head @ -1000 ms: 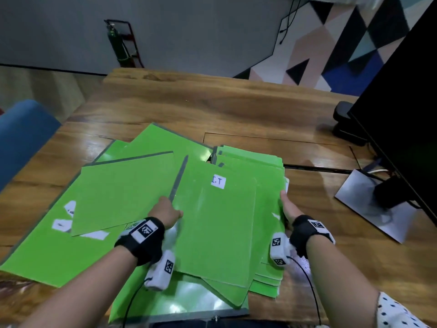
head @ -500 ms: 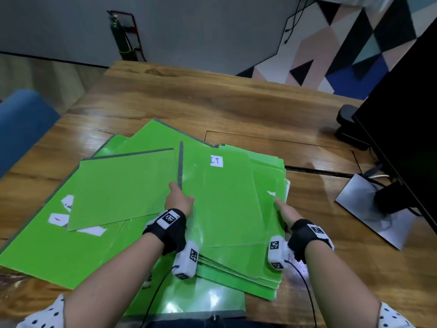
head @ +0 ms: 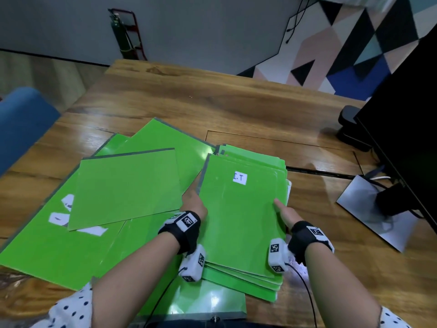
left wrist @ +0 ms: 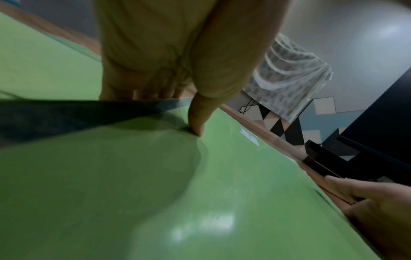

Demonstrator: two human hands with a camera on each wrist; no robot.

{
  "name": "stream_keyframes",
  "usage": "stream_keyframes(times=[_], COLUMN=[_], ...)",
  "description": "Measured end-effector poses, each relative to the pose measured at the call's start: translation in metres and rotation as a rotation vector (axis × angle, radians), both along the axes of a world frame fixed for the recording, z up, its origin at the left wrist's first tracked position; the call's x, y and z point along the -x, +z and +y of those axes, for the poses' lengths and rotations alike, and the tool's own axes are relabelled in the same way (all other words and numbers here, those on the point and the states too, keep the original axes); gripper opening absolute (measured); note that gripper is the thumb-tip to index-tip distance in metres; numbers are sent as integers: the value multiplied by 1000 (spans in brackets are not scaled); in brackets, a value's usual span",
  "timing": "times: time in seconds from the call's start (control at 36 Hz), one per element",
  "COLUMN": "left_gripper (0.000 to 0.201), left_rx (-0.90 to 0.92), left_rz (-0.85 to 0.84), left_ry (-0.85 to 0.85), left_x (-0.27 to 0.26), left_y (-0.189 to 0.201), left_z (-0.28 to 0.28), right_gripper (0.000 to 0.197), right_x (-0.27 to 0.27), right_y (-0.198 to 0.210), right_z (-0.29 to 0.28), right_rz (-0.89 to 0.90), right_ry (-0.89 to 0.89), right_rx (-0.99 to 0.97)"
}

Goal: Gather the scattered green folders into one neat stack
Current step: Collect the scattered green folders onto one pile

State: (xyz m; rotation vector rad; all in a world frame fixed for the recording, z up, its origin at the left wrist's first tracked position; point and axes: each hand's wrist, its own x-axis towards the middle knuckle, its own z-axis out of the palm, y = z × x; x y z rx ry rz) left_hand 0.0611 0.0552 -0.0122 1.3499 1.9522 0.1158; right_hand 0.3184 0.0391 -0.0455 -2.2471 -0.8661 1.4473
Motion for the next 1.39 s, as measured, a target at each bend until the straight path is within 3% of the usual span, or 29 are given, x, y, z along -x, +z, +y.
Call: stream_keyframes(times=[0.08,0.14,0.22,0.31,0.33,0.42,0.58,0.72,0.86,0.92,1.0,1.08,1.19,1.39], left_gripper=[46,51,64,62,64,76,88,92,60,48,43,52,76,42], left_rx=[53,66,63,38,16,22,123,138,-24,-105,-184,-187,62,76], left_rz=[22,9,-145,-282,-235,131,531,580,524,421,273,329,469,607], left_ry=[-77,-109,-168,-103,-66,-73,-395,-479,-653,-630,-458,-357,-409,-634], left_x=[-12,-12,-1,25,36,73,113,99,101,108,122,146,165,146], left_y=[-2,-3,-4,-6,-9,-27,-51,-44,-28,-27,-26,-27,-33,-25], left_z=[-7,-9,-7,-4,-1,6,-8,-11,-13,-11,-2,13,18,3], right_gripper=[80,80,80,82,83,83,82,85,84,84,87,84,83,81], right_x=[-1,-1,2,6,8,9,8,8,7,7,6,7,11,10], right_y=[-4,-6,-10,-10,-9,-9,-9,-9,-10,-11,-12,-10,-6,0], right_z=[0,2,6,7,7,8,8,8,7,7,7,7,6,8], right_rz=[4,1,-67,-151,-166,-195,-218,-208,-228,-226,-222,-253,-265,-227], right_ry=[-19,-41,-40,-6,0,19,47,39,51,61,61,80,82,100], right_rx=[5,4,-7,12,18,37,53,54,62,65,83,87,81,113])
